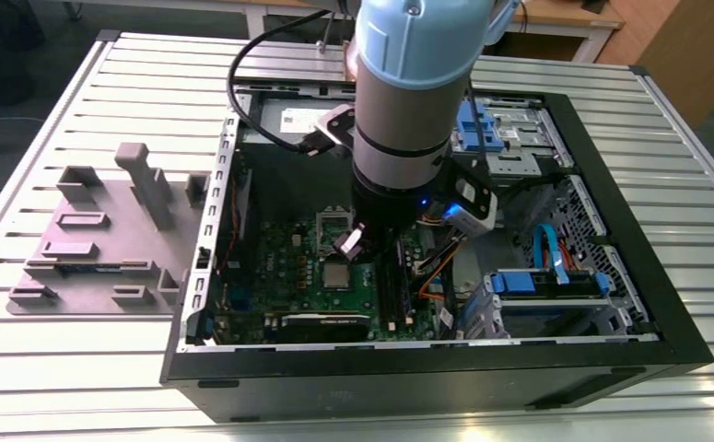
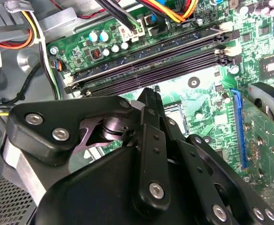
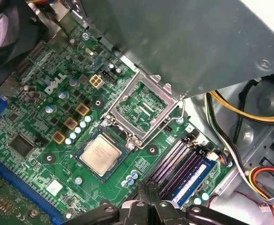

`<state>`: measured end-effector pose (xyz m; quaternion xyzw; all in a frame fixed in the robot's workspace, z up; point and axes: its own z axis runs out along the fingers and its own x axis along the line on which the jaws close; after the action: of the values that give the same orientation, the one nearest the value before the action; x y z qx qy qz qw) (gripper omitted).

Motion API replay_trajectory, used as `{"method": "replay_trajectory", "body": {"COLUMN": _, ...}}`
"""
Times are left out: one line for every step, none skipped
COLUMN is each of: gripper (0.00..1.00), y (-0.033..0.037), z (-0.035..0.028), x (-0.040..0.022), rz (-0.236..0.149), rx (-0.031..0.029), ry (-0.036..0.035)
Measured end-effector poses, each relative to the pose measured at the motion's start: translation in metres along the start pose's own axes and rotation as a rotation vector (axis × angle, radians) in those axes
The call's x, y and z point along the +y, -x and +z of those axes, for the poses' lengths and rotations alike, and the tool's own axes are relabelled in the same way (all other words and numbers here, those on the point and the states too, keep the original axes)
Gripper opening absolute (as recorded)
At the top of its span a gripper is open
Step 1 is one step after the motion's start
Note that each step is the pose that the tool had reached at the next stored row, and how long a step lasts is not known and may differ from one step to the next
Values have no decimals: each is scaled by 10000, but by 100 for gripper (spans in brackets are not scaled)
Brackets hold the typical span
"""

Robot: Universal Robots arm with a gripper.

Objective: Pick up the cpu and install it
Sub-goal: 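Close the cpu cover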

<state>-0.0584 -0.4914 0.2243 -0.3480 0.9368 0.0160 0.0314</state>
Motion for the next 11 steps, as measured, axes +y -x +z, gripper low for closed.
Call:
{"method": "replay_trajectory", "body": {"gripper": 11, "y": 1, "z": 1, "x": 1, "rz": -1, "rx": -1, "ry": 1}}
{"method": "replay_trajectory", "body": {"gripper": 11, "y": 5, "z": 2, "x": 5, "rz": -2, "rx": -4, "ry": 4}}
{"method": "replay_trajectory", "body": {"gripper": 11, "y": 12, "z": 4, "x": 14, "rz": -1, "rx": -8, "ry": 8}}
{"method": "replay_trajectory", "body": {"gripper": 11, "y": 23, "z": 5, "x": 27, "rz": 0, "rx": -9, "ry": 11}}
{"method": "replay_trajectory", "body": {"gripper": 11, "y": 38, "z": 7, "x": 44, "rz": 0, "rx": -12, "ry": 13}}
{"method": "replay_trajectory", "body": {"gripper": 11, "y": 52, "z": 10, "x": 60, "rz": 0, "rx": -14, "ry": 16}}
{"method": "replay_trajectory", "body": {"gripper": 11, "y": 66, "z": 13, "x": 78, "rz": 0, "rx": -17, "ry": 19}}
{"method": "replay_trajectory", "body": {"gripper": 11, "y": 82, "z": 15, "x": 95, "rz": 0, "rx": -17, "ry": 20}}
{"method": "replay_trajectory", "body": {"gripper": 11, "y": 96, "z": 18, "x": 112, "rz": 0, "rx": -19, "ry": 22}}
{"method": "replay_trajectory", "body": {"gripper": 11, "y": 108, "z": 21, "x": 127, "rz": 1, "rx": -20, "ry": 24}}
{"method": "replay_trajectory", "body": {"gripper": 11, "y": 119, "z": 25, "x": 139, "rz": 1, "rx": -23, "ry": 26}}
